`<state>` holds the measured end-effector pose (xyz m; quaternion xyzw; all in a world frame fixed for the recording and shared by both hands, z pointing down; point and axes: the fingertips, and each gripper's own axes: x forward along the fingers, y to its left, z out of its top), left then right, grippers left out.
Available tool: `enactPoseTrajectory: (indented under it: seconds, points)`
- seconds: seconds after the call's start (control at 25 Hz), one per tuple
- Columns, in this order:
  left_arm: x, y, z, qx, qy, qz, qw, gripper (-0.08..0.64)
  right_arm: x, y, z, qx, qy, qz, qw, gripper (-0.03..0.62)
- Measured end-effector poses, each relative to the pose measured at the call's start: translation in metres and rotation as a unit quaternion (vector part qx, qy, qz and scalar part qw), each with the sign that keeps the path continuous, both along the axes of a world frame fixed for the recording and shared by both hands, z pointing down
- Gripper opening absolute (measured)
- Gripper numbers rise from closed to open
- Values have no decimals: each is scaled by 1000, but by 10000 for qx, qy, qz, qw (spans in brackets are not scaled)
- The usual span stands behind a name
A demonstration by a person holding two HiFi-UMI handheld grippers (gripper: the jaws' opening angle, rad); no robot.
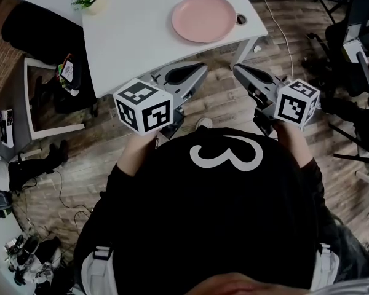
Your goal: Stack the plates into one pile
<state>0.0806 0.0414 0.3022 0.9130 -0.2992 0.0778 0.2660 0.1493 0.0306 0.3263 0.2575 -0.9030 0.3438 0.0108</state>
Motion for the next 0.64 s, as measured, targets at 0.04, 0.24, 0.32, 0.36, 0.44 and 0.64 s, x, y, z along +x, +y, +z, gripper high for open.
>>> enactPoseTrajectory:
  seconds: [0.04, 0.24, 0.32, 0.36, 0.44, 0.64]
  points:
    - [3, 3, 0, 8, -25, -4, 10000, 21, 2, 2, -1, 25, 2, -18, 10000, 23]
    - [27, 26, -1, 65, -129, -1, 9999, 21, 23, 25, -5, 135, -51, -60, 9999, 23]
    - [33, 31, -1, 82, -149, -17, 9999, 21, 28, 30, -5, 157, -72, -69, 9998, 23]
    - [34, 32, -1, 81, -157, -28, 9998, 21, 30, 31, -5, 163, -85, -75, 9998, 23]
    - [37, 35, 1, 74, -180, -50, 9998, 21, 32, 33, -4, 170, -110, -94, 9998, 23]
    - [48, 43, 5, 51, -231, -114, 9997, 21, 40, 40, 0, 151, -119, -170, 9997, 23]
